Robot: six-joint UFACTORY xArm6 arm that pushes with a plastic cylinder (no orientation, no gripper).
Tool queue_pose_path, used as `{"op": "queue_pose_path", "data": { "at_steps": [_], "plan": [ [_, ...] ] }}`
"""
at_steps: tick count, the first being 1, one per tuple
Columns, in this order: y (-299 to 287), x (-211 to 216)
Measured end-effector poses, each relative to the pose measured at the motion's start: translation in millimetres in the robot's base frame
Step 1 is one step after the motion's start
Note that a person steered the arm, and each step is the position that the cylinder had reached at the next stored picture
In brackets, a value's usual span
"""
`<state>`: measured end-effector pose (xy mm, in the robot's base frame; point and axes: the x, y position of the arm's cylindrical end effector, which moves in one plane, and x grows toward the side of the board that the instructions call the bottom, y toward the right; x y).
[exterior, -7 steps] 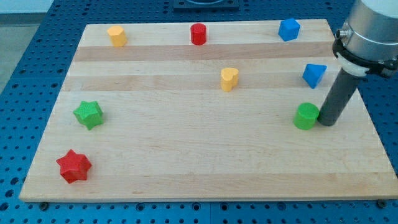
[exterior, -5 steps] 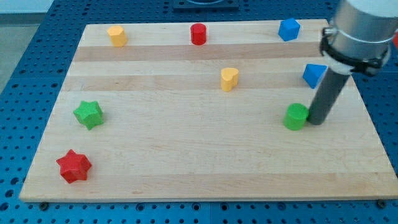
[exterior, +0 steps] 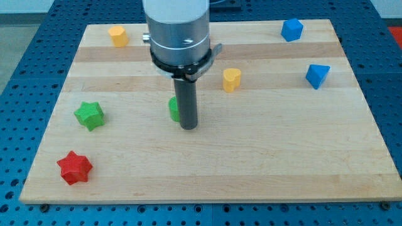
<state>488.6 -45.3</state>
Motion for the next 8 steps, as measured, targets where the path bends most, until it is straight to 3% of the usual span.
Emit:
{"op": "queue_pose_path", "data": {
  "at_steps": [3,8],
  "plan": [
    [-9.5,-75.7],
    [-49.9,-97.7]
  ]
}}
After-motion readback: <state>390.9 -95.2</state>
